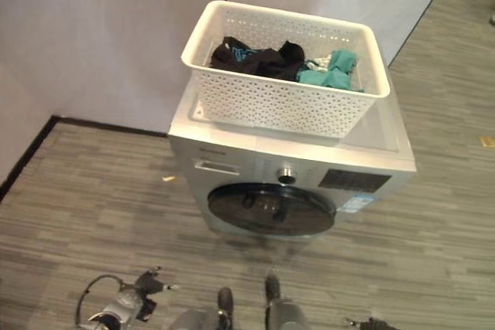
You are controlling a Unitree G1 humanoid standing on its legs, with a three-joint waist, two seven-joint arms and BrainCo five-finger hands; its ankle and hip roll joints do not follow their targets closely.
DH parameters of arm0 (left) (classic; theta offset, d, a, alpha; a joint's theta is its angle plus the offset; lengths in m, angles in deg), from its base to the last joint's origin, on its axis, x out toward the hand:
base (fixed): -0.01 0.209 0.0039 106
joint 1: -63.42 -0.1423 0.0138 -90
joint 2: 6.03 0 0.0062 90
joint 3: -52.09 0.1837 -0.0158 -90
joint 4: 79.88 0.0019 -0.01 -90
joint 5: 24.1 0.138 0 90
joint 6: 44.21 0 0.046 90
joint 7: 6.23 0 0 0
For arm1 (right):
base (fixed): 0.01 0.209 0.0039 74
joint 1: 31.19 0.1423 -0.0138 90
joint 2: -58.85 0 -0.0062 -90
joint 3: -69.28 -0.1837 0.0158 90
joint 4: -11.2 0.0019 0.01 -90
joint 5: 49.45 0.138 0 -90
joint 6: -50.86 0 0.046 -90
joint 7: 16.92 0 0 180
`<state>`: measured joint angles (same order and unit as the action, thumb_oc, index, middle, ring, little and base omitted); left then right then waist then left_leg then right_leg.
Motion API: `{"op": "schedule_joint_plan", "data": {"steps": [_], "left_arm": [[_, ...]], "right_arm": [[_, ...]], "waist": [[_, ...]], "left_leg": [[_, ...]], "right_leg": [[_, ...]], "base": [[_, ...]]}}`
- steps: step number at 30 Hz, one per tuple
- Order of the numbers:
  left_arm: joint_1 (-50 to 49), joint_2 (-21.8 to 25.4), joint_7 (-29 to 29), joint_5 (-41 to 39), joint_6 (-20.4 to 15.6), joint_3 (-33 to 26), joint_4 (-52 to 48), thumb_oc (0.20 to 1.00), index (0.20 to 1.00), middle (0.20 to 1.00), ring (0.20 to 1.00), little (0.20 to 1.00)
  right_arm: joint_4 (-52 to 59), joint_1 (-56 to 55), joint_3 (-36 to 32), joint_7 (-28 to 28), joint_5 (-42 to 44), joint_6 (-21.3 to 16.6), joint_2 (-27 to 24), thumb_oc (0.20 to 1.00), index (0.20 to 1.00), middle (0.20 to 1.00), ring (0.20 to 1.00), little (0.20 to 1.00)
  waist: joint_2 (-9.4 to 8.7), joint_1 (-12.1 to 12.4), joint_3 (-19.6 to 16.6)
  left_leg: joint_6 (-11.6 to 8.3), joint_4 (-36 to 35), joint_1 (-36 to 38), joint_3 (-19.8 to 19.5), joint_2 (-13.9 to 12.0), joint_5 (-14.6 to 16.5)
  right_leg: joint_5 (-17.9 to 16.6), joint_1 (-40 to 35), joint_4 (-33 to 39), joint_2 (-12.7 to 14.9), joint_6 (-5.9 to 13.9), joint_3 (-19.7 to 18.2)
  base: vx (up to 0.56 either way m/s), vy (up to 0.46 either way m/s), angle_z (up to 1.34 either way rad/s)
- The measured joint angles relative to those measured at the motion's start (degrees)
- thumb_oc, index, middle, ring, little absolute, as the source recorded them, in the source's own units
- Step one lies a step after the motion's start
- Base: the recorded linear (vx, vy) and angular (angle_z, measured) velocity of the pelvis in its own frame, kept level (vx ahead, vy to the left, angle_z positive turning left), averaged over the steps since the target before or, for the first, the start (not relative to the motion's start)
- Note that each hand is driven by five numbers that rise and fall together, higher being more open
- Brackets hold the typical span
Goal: Grab the laundry basket,head to the washer,open it,put in the laundry and shut it.
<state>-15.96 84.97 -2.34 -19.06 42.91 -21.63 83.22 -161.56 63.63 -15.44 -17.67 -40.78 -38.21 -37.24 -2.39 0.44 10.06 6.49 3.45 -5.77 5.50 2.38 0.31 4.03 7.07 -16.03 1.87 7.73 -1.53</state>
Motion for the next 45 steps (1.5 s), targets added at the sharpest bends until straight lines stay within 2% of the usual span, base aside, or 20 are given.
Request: {"op": "schedule_joint_plan", "data": {"steps": [1,3,4,5,7,10,12,14,15,16,17,18,20,22,24,25,27,31,39,45], "left_arm": [[-1.4,0.2,0.0,0.0,0.4,-0.1,0.4,1.000,1.000,1.000,1.000,1.000],[-3.7,0.3,0.0,-0.1,0.7,0.0,1.6,1.000,1.000,1.000,1.000,1.000],[-4.2,0.3,0.0,-0.1,0.7,0.0,1.9,1.000,1.000,1.000,1.000,1.000],[-4.4,0.1,0.0,-0.1,0.8,-0.1,2.3,1.000,1.000,1.000,1.000,1.000],[-5.1,-1.1,0.0,-0.2,0.9,-0.1,2.1,1.000,1.000,1.000,1.000,1.000],[-6.4,-2.2,0.1,-0.4,0.8,0.8,1.9,1.000,1.000,1.000,1.000,1.000],[-6.5,-2.2,0.1,-0.6,0.6,0.7,1.3,1.000,1.000,1.000,1.000,1.000],[-6.9,-2.0,0.3,-0.9,0.6,0.7,1.6,1.000,1.000,1.000,1.000,1.000],[-6.6,-2.1,0.3,-1.5,0.6,1.0,2.1,1.000,1.000,1.000,1.000,1.000],[-6.3,-2.1,0.5,-2.2,0.6,1.4,2.2,1.000,1.000,1.000,1.000,1.000],[-5.1,-1.9,0.7,-2.3,0.5,1.4,1.8,1.000,1.000,1.000,1.000,1.000],[-4.7,-1.0,0.9,-2.4,0.6,1.2,2.1,1.000,1.000,1.000,1.000,1.000],[-4.6,-0.5,0.9,-2.4,0.6,-0.2,2.2,1.000,1.000,1.000,1.000,1.000],[-5.0,-0.6,1.1,-2.4,0.4,-2.3,2.2,1.000,1.000,1.000,1.000,1.000],[-4.6,-0.6,1.3,-2.4,0.4,-2.9,2.1,1.000,1.000,1.000,1.000,1.000],[-5.2,-1.3,1.5,-2.5,0.0,-5.5,2.2,1.000,1.000,1.000,1.000,1.000],[-5.3,-1.3,1.6,-2.5,0.0,-5.6,2.1,1.000,1.000,1.000,1.000,1.000],[-6.6,-1.6,2.0,-2.8,-0.2,-6.4,-0.4,1.000,1.000,1.000,1.000,1.000],[-8.2,-1.8,2.2,-2.8,-0.3,-5.9,-2.8,1.000,1.000,1.000,1.000,1.000],[-9.9,-1.6,2.2,-2.5,-0.4,-5.9,-2.3,1.000,1.000,1.000,1.000,1.000]], "right_arm": [[-0.3,-0.1,-0.1,0.0,0.0,0.0,-0.1,1.000,1.000,1.000,1.000,1.000],[-0.5,-0.4,0.0,-0.2,0.0,-0.1,-0.1,1.000,1.000,1.000,1.000,1.000],[-0.4,-0.2,0.0,-0.4,0.0,-0.1,-0.1,1.000,1.000,1.000,1.000,1.000],[-0.2,-0.1,0.0,-0.4,0.0,-0.1,-0.1,1.000,1.000,1.000,1.000,1.000],[0.4,-0.3,0.9,-0.5,0.0,-0.1,-0.1,1.000,1.000,1.000,1.000,1.000],[2.2,-2.6,2.9,0.4,0.0,-0.5,0.4,1.000,1.000,1.000,1.000,1.000],[3.6,-3.3,2.7,0.5,0.0,-1.1,0.8,1.000,1.000,1.000,1.000,1.000],[5.2,-3.5,2.9,0.8,0.0,-1.3,0.1,1.000,1.000,1.000,1.000,1.000],[5.8,-3.7,3.3,0.8,-0.1,-1.4,-0.1,1.000,1.000,1.000,1.000,1.000],[5.8,-3.7,3.6,0.9,-0.4,-1.3,-0.3,1.000,1.000,1.000,1.000,1.000],[5.9,-3.5,4.1,1.1,-0.6,-1.3,-0.5,1.000,1.000,1.000,1.000,1.000],[8.8,-1.6,6.6,1.8,-1.8,-1.0,-0.9,1.000,1.000,1.000,1.000,1.000],[13.5,-0.9,7.0,2.0,-2.9,-2.1,-2.1,1.000,1.000,1.000,1.000,1.000],[19.7,-1.0,6.2,2.3,-4.0,-2.3,-4.5,1.000,1.000,1.000,1.000,1.000],[23.3,-1.1,4.3,3.0,-4.4,-2.1,-5.4,1.000,1.000,1.000,1.000,1.000],[29.5,-2.8,1.4,3.2,-5.1,-2.4,-6.4,1.000,1.000,1.000,1.000,1.000],[29.5,-2.2,1.2,4.0,-5.1,-2.7,-6.8,1.000,1.000,1.000,1.000,1.000],[38.4,-5.5,-0.4,5.3,-7.6,-2.5,-7.7,1.000,1.000,1.000,1.000,1.000],[41.5,-6.4,-0.7,6.5,-13.5,-2.2,-8.8,1.000,1.000,1.000,1.000,1.000],[40.5,-3.0,0.6,6.9,-16.5,-2.4,-12.4,1.000,1.000,1.000,1.000,1.000]], "waist": [[-0.36,0.6,-0.7],[-0.95,1.1,-2.8],[-1.35,1.4,-3.2],[-1.01,1.6,-3.4],[0.56,1.5,-4.4],[2.12,1.4,-5.5],[2.30,1.2,-5.1],[3.00,1.2,-4.7],[2.84,0.7,-4.1],[3.07,0.6,-3.8],[2.45,0.5,-3.0],[0.31,1.3,-0.8],[-1.36,0.6,0.1],[-1.07,0.0,0.2],[-0.96,-1.3,0.7],[-0.23,-1.6,1.2],[-0.31,-1.5,1.3],[0.04,-1.9,1.3],[0.83,-1.5,0.8],[0.26,-0.8,0.2]], "left_leg": [[-0.93,-1.5,0.9,0.1,0.1,-0.8],[-2.50,-2.6,0.8,0.1,0.9,-2.0],[-2.98,-3.0,0.8,0.1,1.3,-2.6],[-3.43,-3.2,0.7,-0.3,1.4,-3.1],[-5.10,-3.8,0.5,-2.2,0.8,-4.3],[-7.04,-3.1,-1.0,-5.4,-0.5,-5.6],[-8.43,-4.0,-1.6,-6.8,-1.9,-6.6],[-9.88,-3.4,-3.8,-9.1,-3.0,-7.5],[-11.13,-3.6,-4.8,-10.4,-2.8,-6.5],[-11.27,-3.7,-5.8,-11.7,-3.2,-6.6],[-11.73,-3.9,-6.4,-13.0,-3.0,-6.1],[-11.73,-1.8,-6.3,-16.5,-0.9,-5.4],[-10.38,1.5,-5.2,-18.8,0.9,-4.1],[-8.88,-0.9,-1.0,-17.1,-0.1,-2.8],[-8.68,-3.9,2.0,-16.8,-0.2,-2.2],[-8.65,-6.9,5.4,-15.8,-0.8,-2.2],[-8.06,-6.2,5.6,-15.8,-0.4,-1.8],[-7.92,-5.7,4.8,-15.8,-1.0,-2.0],[-6.42,-8.4,6.6,-14.6,0.7,-2.3],[-5.85,-8.4,6.6,-14.8,1.2,-2.5]], "right_leg": [[2.4,-2.8,0.0,-0.1,-0.05,-1.1],[4.6,-7.4,6.8,0.3,-0.99,-2.9],[4.6,-8.8,10.7,0.4,-1.07,-2.9],[3.2,-9.7,13.3,0.2,-3.15,-2.8],[1.8,-11.2,15.6,-1.0,-4.86,-2.3],[1.4,-11.1,15.7,-3.6,-6.60,-0.9],[1.4,-9.8,14.4,-5.2,-8.63,0.1],[1.4,-8.2,12.8,-6.5,-9.29,1.5],[0.9,-8.0,12.7,-7.4,-9.94,3.7],[0.2,-6.9,12.1,-7.4,-10.65,4.0],[0.7,-5.2,12.2,-7.4,-12.33,5.0],[0.0,-3.4,11.8,-6.5,-14.09,3.9],[-2.5,-3.3,13.8,-5.5,-13.01,3.2],[-5.1,-4.4,18.0,-5.9,-12.66,2.4],[-6.9,-5.3,20.5,-6.1,-12.58,2.2],[-7.4,-6.7,21.0,-6.4,-12.77,1.6],[-7.4,-7.4,21.0,-6.4,-12.70,0.7],[-7.3,-8.0,21.0,-6.5,-12.05,-0.7],[-6.8,-8.1,21.5,-4.5,-8.33,-1.9],[-6.8,-8.1,21.5,-4.0,-8.16,-1.4]], "base": [[-0.04,-0.064,-0.13],[-0.03,-0.105,-0.15],[-0.03,-0.160,-0.05],[-0.02,-0.160,0.13],[-0.04,-0.171,0.37],[-0.08,-0.139,0.48],[-0.15,-0.173,0.49],[-0.13,-0.136,0.37],[-0.15,-0.126,0.66],[-0.12,-0.059,0.66],[-0.12,-0.070,0.30],[-0.08,-0.031,-0.04],[-0.01,0.007,-0.19],[0.06,0.026,-0.10],[0.08,0.035,-0.06],[0.04,0.028,-0.20],[0.08,0.064,-0.31],[0.05,0.047,-0.24],[0.04,0.038,-0.08],[0.02,0.006,0.03]]}}
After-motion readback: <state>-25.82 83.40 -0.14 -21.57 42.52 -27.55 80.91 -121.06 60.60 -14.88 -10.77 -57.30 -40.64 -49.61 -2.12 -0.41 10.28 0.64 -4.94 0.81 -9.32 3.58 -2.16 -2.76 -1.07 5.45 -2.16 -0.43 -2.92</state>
